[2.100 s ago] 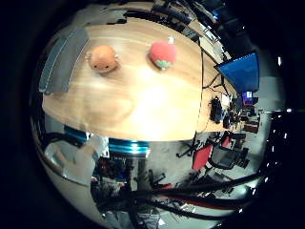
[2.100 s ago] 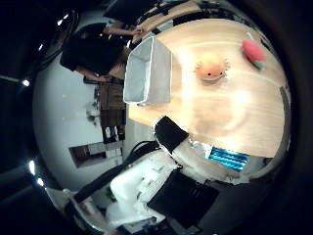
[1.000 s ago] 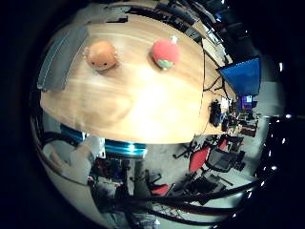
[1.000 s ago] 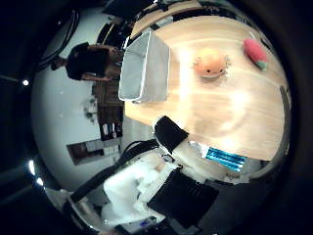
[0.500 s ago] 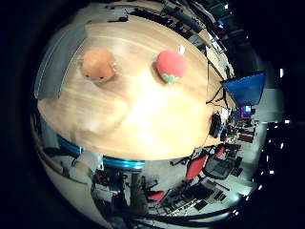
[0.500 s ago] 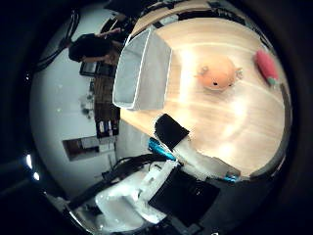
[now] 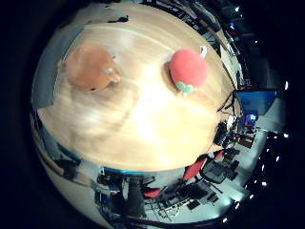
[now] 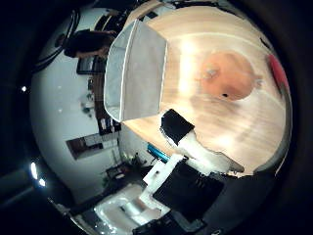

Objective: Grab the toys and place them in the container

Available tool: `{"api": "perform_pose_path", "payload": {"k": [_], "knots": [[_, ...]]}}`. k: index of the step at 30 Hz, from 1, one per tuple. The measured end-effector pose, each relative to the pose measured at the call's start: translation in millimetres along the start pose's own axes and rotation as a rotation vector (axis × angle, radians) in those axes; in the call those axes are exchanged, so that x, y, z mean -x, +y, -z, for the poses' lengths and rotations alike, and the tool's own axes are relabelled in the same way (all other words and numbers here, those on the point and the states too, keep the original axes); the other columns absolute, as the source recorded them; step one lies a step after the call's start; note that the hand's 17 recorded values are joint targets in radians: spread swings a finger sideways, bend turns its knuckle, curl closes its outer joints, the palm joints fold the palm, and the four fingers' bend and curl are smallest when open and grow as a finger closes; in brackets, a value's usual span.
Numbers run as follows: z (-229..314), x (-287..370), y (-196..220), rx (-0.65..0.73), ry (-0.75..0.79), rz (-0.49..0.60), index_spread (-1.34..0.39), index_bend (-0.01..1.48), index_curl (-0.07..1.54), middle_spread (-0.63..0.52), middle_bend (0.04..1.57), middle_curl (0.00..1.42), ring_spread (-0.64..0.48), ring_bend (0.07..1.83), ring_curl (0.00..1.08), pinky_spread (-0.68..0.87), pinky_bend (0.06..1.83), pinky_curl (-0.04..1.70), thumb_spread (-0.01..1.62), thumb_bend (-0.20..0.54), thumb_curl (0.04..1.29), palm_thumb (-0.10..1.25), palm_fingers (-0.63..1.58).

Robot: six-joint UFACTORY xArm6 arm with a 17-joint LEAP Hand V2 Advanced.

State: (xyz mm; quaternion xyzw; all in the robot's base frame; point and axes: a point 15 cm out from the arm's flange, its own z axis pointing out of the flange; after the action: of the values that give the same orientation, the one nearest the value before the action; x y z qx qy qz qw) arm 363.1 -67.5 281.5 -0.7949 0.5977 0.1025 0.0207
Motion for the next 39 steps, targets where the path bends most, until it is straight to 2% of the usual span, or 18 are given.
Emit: {"api": "perform_pose_path", "payload": {"k": [8, 18, 28, 32, 37, 39], "knots": [[-24, -27, -15, 0.102, 0.024, -0.009, -0.46, 0.13, 0.30, -0.18, 0.20, 0.35, -0.14, 0.60, 0.18, 0.27, 0.73, 0.03, 0.98, -0.025, 0.30, 0.41, 0.33], [-58, -25, -20, 0.193, 0.012, 0.009, -0.44, 0.14, 0.26, -0.15, 0.20, 0.36, -0.11, 0.60, 0.20, 0.29, 0.85, 0.07, 0.95, -0.031, 0.30, 0.42, 0.23], [-84, -26, -34, 0.207, 0.016, 0.021, -0.44, 0.13, 0.24, -0.13, 0.22, 0.37, -0.12, 0.64, 0.22, 0.27, 0.96, 0.09, 0.94, -0.020, 0.31, 0.47, 0.22], [-94, -29, -38, 0.214, 0.011, 0.015, -0.44, 0.11, 0.22, -0.15, 0.22, 0.37, -0.18, 0.72, 0.24, 0.13, 1.09, 0.11, 0.95, -0.012, 0.32, 0.53, 0.30], [-106, -34, -42, 0.221, 0.004, 0.008, -0.45, 0.08, 0.17, -0.22, 0.23, 0.38, -0.31, 0.91, 0.30, -0.23, 1.41, 0.20, 0.97, -0.005, 0.33, 0.63, 0.49], [-111, -36, -43, 0.223, 0.002, 0.002, -0.46, 0.08, 0.16, -0.26, 0.27, 0.39, -0.35, 0.98, 0.33, -0.31, 1.47, 0.23, 0.98, 0.000, 0.34, 0.67, 0.57]]}}
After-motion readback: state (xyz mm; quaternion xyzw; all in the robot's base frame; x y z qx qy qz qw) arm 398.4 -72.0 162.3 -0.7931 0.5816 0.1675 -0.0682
